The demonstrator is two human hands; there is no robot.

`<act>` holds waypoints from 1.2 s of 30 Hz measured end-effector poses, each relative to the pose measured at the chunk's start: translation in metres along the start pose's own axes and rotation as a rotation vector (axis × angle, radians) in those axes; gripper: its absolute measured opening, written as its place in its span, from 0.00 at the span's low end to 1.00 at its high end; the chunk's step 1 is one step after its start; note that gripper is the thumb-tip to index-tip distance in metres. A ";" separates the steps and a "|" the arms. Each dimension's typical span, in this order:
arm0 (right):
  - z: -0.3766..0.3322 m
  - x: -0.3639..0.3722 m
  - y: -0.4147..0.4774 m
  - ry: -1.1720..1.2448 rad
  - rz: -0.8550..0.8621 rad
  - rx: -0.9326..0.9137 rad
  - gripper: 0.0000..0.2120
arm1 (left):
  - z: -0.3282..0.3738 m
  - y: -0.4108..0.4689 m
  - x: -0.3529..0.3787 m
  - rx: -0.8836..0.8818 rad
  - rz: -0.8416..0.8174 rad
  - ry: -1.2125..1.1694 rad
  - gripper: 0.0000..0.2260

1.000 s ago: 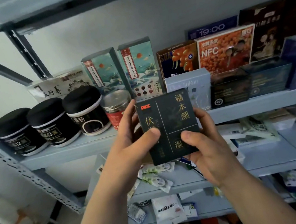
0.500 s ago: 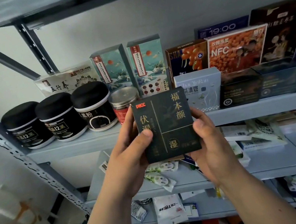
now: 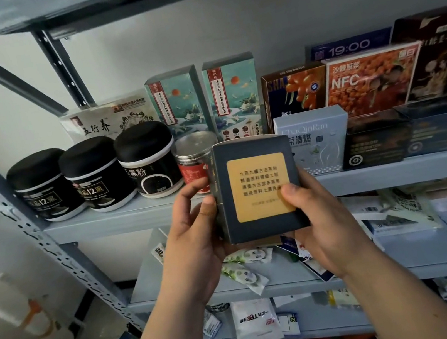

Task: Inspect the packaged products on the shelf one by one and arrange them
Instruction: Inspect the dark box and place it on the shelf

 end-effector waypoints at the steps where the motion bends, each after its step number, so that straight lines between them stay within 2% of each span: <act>1: 0.000 0.000 0.001 -0.035 0.005 -0.015 0.29 | -0.001 0.000 -0.002 -0.017 -0.037 -0.017 0.27; 3: 0.000 -0.001 0.002 -0.102 0.014 -0.042 0.32 | -0.001 0.000 -0.003 -0.076 -0.114 -0.020 0.40; 4: -0.001 -0.002 0.002 -0.136 0.021 -0.049 0.34 | -0.001 0.000 -0.003 -0.094 -0.123 -0.010 0.41; 6: -0.001 -0.004 0.003 -0.170 0.023 -0.039 0.35 | -0.002 0.002 -0.003 -0.110 -0.083 -0.005 0.35; 9: -0.004 -0.004 0.005 -0.156 0.080 0.026 0.32 | -0.003 0.004 0.002 -0.163 -0.010 -0.107 0.27; 12: -0.005 -0.008 0.006 -0.070 0.159 0.097 0.16 | -0.003 0.003 0.006 -0.231 0.047 -0.239 0.25; 13: -0.007 -0.007 0.006 -0.062 0.150 0.104 0.13 | -0.003 0.003 0.007 -0.248 0.056 -0.263 0.24; 17: -0.011 -0.009 0.007 -0.060 0.120 0.067 0.18 | -0.007 0.002 0.012 -0.301 0.038 -0.322 0.20; 21: -0.009 -0.010 0.010 -0.092 0.012 0.027 0.30 | -0.011 0.001 0.010 -0.284 0.058 -0.303 0.18; 25: -0.010 -0.009 0.009 -0.012 -0.070 0.009 0.27 | -0.016 0.005 0.003 -0.243 0.050 -0.233 0.20; 30: -0.006 -0.013 0.008 -0.024 -0.091 -0.080 0.27 | -0.021 0.011 -0.011 -0.152 0.045 -0.182 0.17; 34: -0.004 -0.016 0.006 -0.114 -0.125 -0.194 0.33 | -0.021 0.013 -0.019 -0.074 0.015 -0.071 0.26; 36: -0.002 -0.018 0.006 -0.147 -0.136 -0.231 0.37 | -0.022 0.011 -0.022 -0.049 -0.052 -0.048 0.36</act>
Point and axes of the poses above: each hand's wrist, its own y-axis towards the middle knuckle, its own x-axis out of the palm, z = x × y, the point moved 2 cm from there along y, towards the middle knuckle, and after that the axes turned 10 degrees about -y, right-handed, at the moved point
